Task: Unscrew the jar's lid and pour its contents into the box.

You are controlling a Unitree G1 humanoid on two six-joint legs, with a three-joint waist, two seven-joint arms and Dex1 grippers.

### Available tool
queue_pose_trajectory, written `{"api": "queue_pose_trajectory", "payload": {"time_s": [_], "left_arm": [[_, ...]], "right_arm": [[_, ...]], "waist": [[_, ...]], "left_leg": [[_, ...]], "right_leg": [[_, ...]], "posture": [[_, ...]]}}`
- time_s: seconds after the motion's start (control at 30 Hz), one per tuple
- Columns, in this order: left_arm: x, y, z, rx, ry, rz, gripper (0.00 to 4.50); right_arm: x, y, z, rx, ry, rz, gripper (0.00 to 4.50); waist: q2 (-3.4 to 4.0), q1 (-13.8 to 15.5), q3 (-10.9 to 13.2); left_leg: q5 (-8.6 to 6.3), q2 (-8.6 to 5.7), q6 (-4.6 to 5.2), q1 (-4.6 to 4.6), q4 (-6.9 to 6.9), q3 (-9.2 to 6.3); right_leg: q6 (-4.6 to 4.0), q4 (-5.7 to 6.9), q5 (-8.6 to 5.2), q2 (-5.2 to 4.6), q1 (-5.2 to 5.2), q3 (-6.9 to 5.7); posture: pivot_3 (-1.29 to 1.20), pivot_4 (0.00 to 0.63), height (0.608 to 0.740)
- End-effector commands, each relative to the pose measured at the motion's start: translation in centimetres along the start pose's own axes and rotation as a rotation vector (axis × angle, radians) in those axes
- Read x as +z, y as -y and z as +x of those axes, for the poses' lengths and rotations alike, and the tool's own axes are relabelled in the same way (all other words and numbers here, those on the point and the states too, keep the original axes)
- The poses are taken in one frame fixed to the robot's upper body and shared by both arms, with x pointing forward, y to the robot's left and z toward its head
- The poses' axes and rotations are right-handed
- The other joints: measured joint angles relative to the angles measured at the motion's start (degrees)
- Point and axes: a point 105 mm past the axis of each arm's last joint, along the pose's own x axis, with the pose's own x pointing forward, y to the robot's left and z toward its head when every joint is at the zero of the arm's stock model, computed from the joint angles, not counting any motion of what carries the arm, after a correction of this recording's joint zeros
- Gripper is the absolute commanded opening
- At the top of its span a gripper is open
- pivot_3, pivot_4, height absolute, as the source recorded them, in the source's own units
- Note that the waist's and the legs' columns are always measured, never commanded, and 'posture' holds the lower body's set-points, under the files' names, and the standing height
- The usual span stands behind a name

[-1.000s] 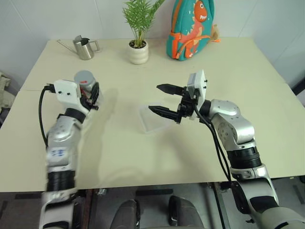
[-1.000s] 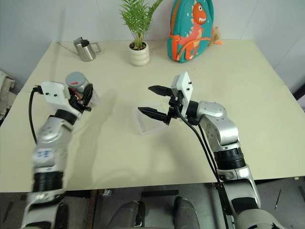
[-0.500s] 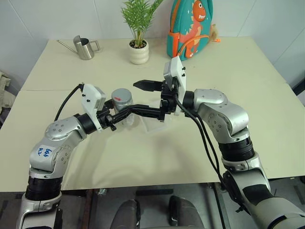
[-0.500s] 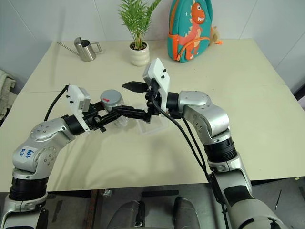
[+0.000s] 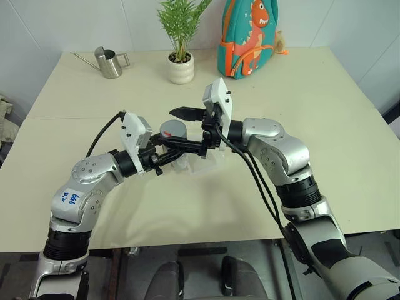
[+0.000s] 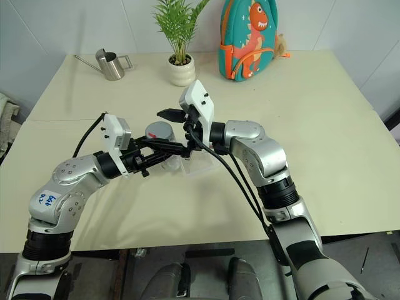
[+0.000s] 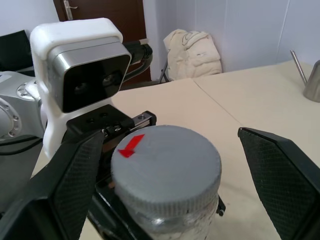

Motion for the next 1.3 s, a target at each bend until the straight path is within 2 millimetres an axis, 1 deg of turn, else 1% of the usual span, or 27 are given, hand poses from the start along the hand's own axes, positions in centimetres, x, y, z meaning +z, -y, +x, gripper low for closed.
{"api": "queue_pose_trajectory", "payload": {"time_s": [0.03,0.13,0.27,0.3,0.47,0.5,0.57,0.6,0.67,0.7,0.77,0.83,0.87,0.9,1.0,1.1,1.13,1.17,1.27,1.3], "left_arm": [[1.7,0.7,0.4,-0.027,0.054,0.066,1.96],[1.7,0.7,0.5,-0.024,0.06,0.062,1.96],[1.6,0.8,0.5,-0.024,0.061,0.058,1.96],[1.6,0.8,0.5,-0.025,0.06,0.057,1.96],[2.0,0.9,0.2,-0.071,0.075,0.06,1.96],[1.9,0.9,0.1,-0.103,0.052,0.05,1.96],[1.7,1.6,-0.2,-0.218,0.004,0.043,1.96],[2.0,1.9,-0.3,-0.268,0.002,0.042,1.96],[3.2,2.4,-0.4,-0.362,0.041,0.016,1.96],[3.8,2.8,-0.4,-0.41,0.056,-0.002,1.96],[4.7,4.4,-1.0,-0.551,0.08,-0.068,1.96],[5.1,6.5,-2.2,-0.714,0.07,-0.132,1.96],[5.1,6.9,-2.5,-0.747,0.066,-0.142,1.96],[5.1,7.0,-2.5,-0.744,0.065,-0.14,1.96],[4.9,6.0,-1.7,-0.647,0.094,-0.1,1.96],[4.7,5.7,-1.7,-0.612,0.104,-0.078,1.96],[4.7,5.6,-1.8,-0.602,0.105,-0.071,1.96],[4.7,5.5,-1.8,-0.595,0.108,-0.068,1.96],[4.7,5.2,-1.7,-0.564,0.121,-0.047,1.96],[4.8,5.1,-1.7,-0.557,0.125,-0.045,1.96]], "right_arm": [[1.7,-0.1,-0.2,0.016,0.05,-0.052,4.5],[1.8,-0.2,-0.2,0.021,0.059,-0.051,3.9],[2.0,-0.9,-0.2,0.052,0.074,-0.05,2.64],[2.0,-1.0,-0.2,0.06,0.076,-0.054,2.57],[2.4,-1.1,-0.6,0.109,0.081,-0.074,2.57],[2.7,-1.1,-0.8,0.147,0.077,-0.091,2.57],[3.4,-1.4,-1.2,0.244,0.068,-0.121,2.57],[3.8,-1.6,-1.3,0.301,0.062,-0.135,2.57],[4.3,-1.9,-1.5,0.396,0.045,-0.152,2.57],[4.6,-1.9,-1.6,0.43,0.041,-0.16,2.57],[5.0,-2.0,-1.6,0.482,0.034,-0.171,2.57],[5.5,-1.9,-1.4,0.507,0.04,-0.175,2.57],[5.7,-1.9,-1.3,0.515,0.046,-0.174,2.57],[5.8,-2.0,-1.3,0.521,0.049,-0.171,2.57],[5.8,-1.9,-1.4,0.521,0.054,-0.157,2.57],[5.4,-1.6,-1.6,0.496,0.045,-0.134,2.57],[5.3,-1.4,-1.7,0.48,0.045,-0.117,3.28],[5.2,-1.3,-1.7,0.469,0.044,-0.103,3.51],[5.5,-0.8,-2.0,0.42,0.085,-0.102,4.49],[5.6,-0.7,-2.1,0.407,0.096,-0.101,4.49]], "waist": [[0.0,-0.01,0.0],[0.0,-0.01,0.0],[0.0,-0.01,0.0],[-0.01,-0.01,0.0],[-0.01,-0.01,0.0],[0.0,-0.01,0.0],[-0.03,-0.03,0.01],[-0.02,-0.05,0.01],[-0.02,-0.05,0.01],[-0.03,-0.06,0.01],[-0.04,-0.09,0.0],[-0.04,-0.31,0.0],[-0.05,-0.55,0.01],[-0.05,-0.71,0.01],[-0.05,-0.81,0.01],[-0.06,-0.73,0.01],[-0.06,-0.72,0.01],[-0.08,-0.7,0.0],[-0.12,-0.79,0.0],[-0.12,-0.79,0.0]], "left_leg": [[0.0,0.0,0.0,0.0,0.0,0.02],[-0.01,0.0,0.01,0.0,0.0,0.05],[-0.01,0.0,0.01,0.0,0.01,0.08],[-0.01,0.0,0.01,0.01,0.01,0.09],[-0.01,0.0,0.01,0.0,0.0,0.12],[-0.01,0.0,0.01,0.0,0.01,0.13],[-0.01,0.0,0.02,-0.03,0.02,0.15],[-0.01,0.0,0.02,-0.08,0.06,0.18],[-0.01,-0.01,0.03,-0.09,0.06,0.3],[-0.01,0.0,0.03,-0.09,0.05,0.32],[-0.02,0.01,0.06,-0.09,0.06,0.33],[-0.05,0.04,0.1,-0.08,0.03,0.39],[-0.06,0.05,0.1,-0.07,0.03,0.43],[-0.07,0.09,0.09,-0.08,0.03,0.45],[-0.08,0.07,0.08,-0.09,0.04,0.47],[-0.09,0.07,0.08,-0.1,0.1,0.48],[-0.09,0.07,0.08,-0.09,0.11,0.49],[-0.09,0.06,0.08,-0.08,0.11,0.51],[-0.1,0.08,0.06,-0.07,0.14,0.54],[-0.1,0.08,0.06,-0.05,0.14,0.57]], "right_leg": [[0.0,0.0,0.0,0.0,0.0,0.01],[0.0,0.02,0.0,0.0,-0.03,0.04],[0.0,0.06,0.0,0.0,-0.07,0.09],[0.0,0.06,0.0,0.0,-0.07,0.1],[0.0,0.06,0.0,0.0,-0.11,0.13],[0.0,0.07,0.0,0.0,-0.12,0.13],[0.0,0.09,0.0,0.01,-0.16,0.15],[0.0,0.15,0.0,0.02,-0.25,0.17],[0.0,0.24,0.0,0.02,-0.35,0.31],[0.0,0.23,0.0,0.02,-0.35,0.31],[0.0,0.21,0.0,0.03,-0.35,0.31],[0.0,0.18,0.0,0.03,-0.36,0.33],[0.0,0.18,0.0,0.03,-0.38,0.34],[0.0,0.18,0.0,0.05,-0.4,0.34],[0.0,0.17,0.0,0.04,-0.41,0.35],[0.01,0.19,0.0,0.03,-0.4,0.37],[0.01,0.21,0.0,0.04,-0.4,0.39],[0.01,0.23,0.0,0.03,-0.41,0.43],[0.01,0.29,0.01,0.03,-0.43,0.47],[0.01,0.31,0.01,0.03,-0.44,0.5]], "posture": [[0.0,0.15,0.74],[0.0,0.15,0.74],[0.0,0.15,0.74],[0.0,0.15,0.74],[0.0,0.15,0.74],[0.0,0.15,0.74],[0.0,0.15,0.74],[0.0,0.15,0.74],[0.0,0.15,0.74],[0.0,0.15,0.74],[0.0,0.15,0.74],[0.0,0.15,0.74],[0.0,0.15,0.74],[0.0,0.15,0.74],[0.0,0.15,0.74],[0.0,0.15,0.74],[0.0,0.15,0.74],[0.0,0.15,0.74],[0.0,0.15,0.74],[0.0,0.15,0.74]]}}
